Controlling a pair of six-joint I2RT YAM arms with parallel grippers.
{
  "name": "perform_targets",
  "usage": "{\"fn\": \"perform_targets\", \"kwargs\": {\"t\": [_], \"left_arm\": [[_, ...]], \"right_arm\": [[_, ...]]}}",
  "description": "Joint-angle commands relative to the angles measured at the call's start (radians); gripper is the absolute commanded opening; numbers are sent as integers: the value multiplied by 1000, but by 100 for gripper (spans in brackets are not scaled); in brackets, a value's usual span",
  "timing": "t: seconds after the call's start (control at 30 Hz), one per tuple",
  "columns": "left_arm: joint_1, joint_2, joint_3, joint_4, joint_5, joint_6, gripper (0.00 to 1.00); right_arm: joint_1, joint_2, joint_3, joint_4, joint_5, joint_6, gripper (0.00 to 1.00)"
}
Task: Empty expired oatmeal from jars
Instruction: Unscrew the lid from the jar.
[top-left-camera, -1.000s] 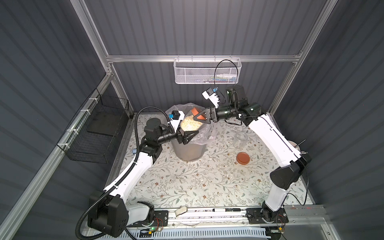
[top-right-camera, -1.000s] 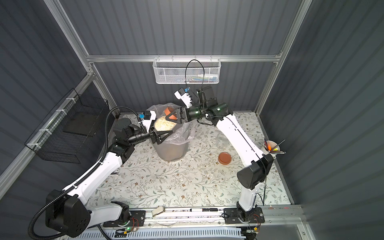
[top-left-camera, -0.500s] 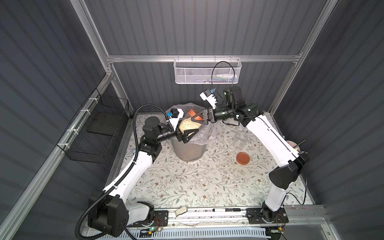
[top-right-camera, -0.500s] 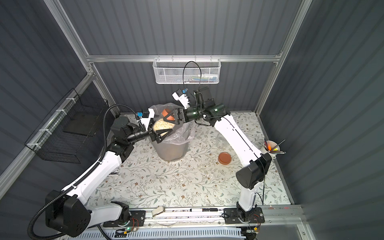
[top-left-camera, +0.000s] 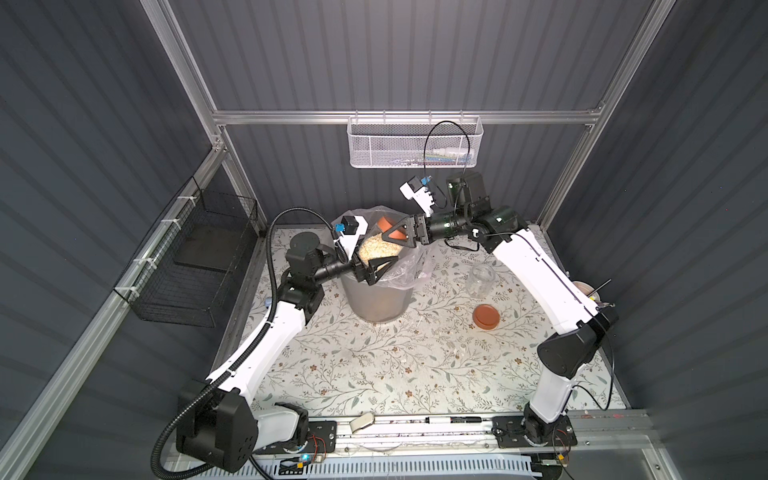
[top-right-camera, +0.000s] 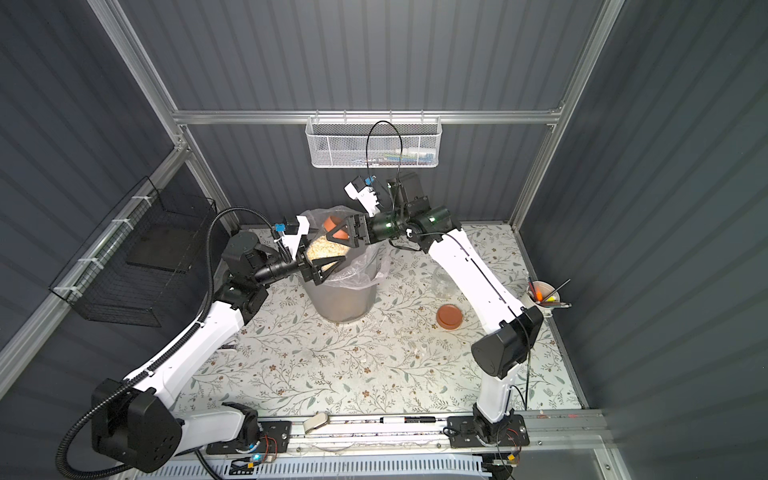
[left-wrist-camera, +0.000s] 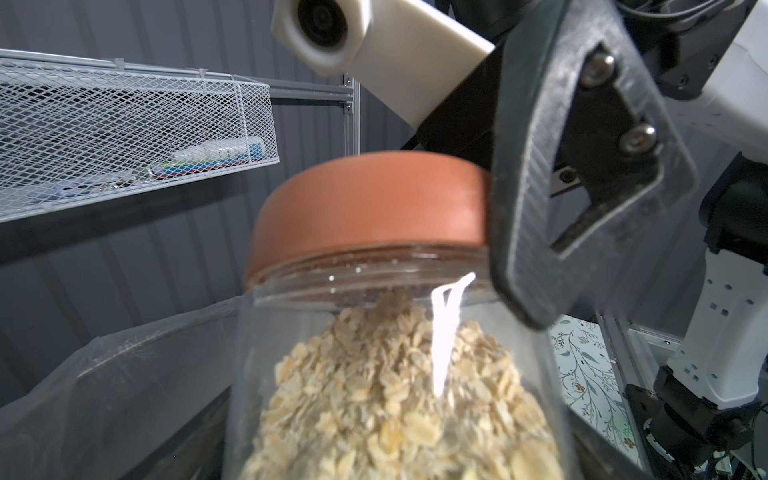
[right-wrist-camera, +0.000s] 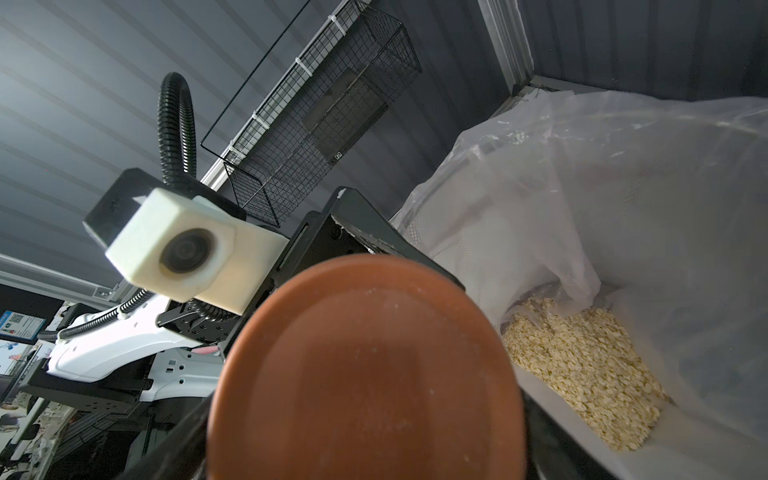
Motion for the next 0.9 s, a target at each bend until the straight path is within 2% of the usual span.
{"fn": "perform_targets", "kwargs": {"t": [0.0, 0.33, 0.4, 0.43, 0.5, 0.57, 0.63, 0.77, 0.87], "left_arm": [[-2, -21, 30, -22, -41, 44, 100], [-3, -17, 30, -51, -57, 60, 100], [-3, -16, 30, -52, -53, 65, 96], [-3, -15, 33, -54, -53, 67, 88], [-3, -12, 41, -63, -53, 72, 61], [-2, -13, 43, -60, -60, 71, 26], [-2, -10, 49, -62, -62, 71, 0], [-1, -18, 57, -73, -63, 77, 0], [-1, -22, 67, -96, -53, 89, 0]], "right_arm": [[9, -20, 49, 44, -55, 17, 40], [1, -31, 46, 48, -47, 22, 39], [1, -34, 46, 52, -50, 25, 39], [1, -35, 46, 53, -51, 25, 39], [2, -37, 41, 52, -52, 25, 40], [2, -41, 34, 51, -47, 22, 40], [1, -45, 26, 45, -45, 14, 45], [1, -51, 29, -2, -23, -31, 77], [-6, -55, 48, -27, -6, -53, 91]]}}
